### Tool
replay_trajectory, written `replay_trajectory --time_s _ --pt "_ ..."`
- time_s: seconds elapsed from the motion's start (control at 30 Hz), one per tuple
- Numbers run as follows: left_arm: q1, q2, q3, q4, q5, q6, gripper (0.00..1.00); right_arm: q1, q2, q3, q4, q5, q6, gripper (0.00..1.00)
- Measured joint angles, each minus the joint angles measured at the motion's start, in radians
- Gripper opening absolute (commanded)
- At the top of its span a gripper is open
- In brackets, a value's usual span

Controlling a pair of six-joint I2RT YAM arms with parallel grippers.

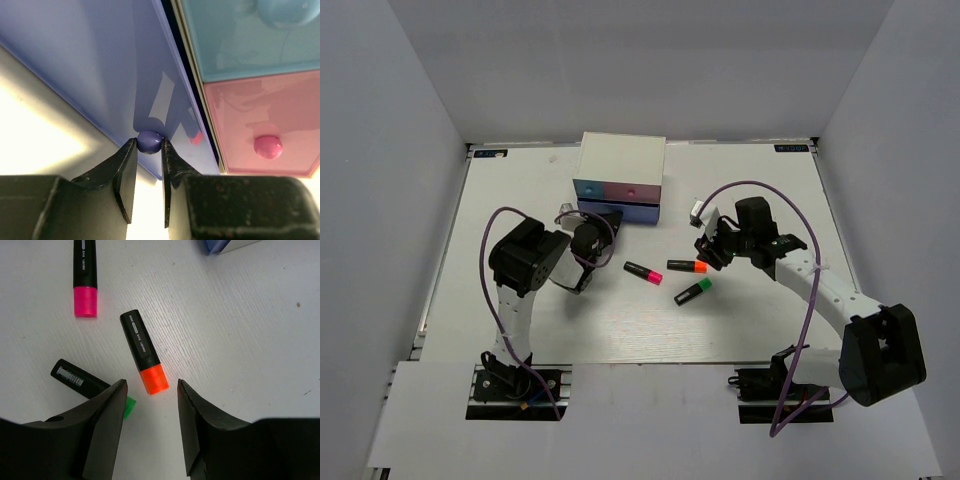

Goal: Sort the stationery into containers
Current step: Open the drawer, then grab a piece of stationery with the right arm

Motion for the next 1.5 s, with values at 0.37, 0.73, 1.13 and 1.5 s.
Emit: replay_trajectory --time_s 0.37,0.73,1.13,1.5 --pt "-0.005 -0.082 -0.087 -0.035 0.037 0.010 0.13 0.000 0.002 0.009 0.001 -0.034 0.002 0.56" --pt "-0.015 -0.183 -0.164 -0.120 0.071 0.027 0.31 0.000 0.014 0.040 0.011 -0.056 0.002 0.63" --pt "-0.024 -0.253 -0.168 -0.262 0.095 0.050 0.72 0.000 0.014 0.041 0.006 -0.070 -0.004 0.68" --pt "-0.027 -0.510 -0.274 -0.410 0.158 0.131 0.73 0.000 0.039 0.064 -0.063 -0.159 -0.119 0.70"
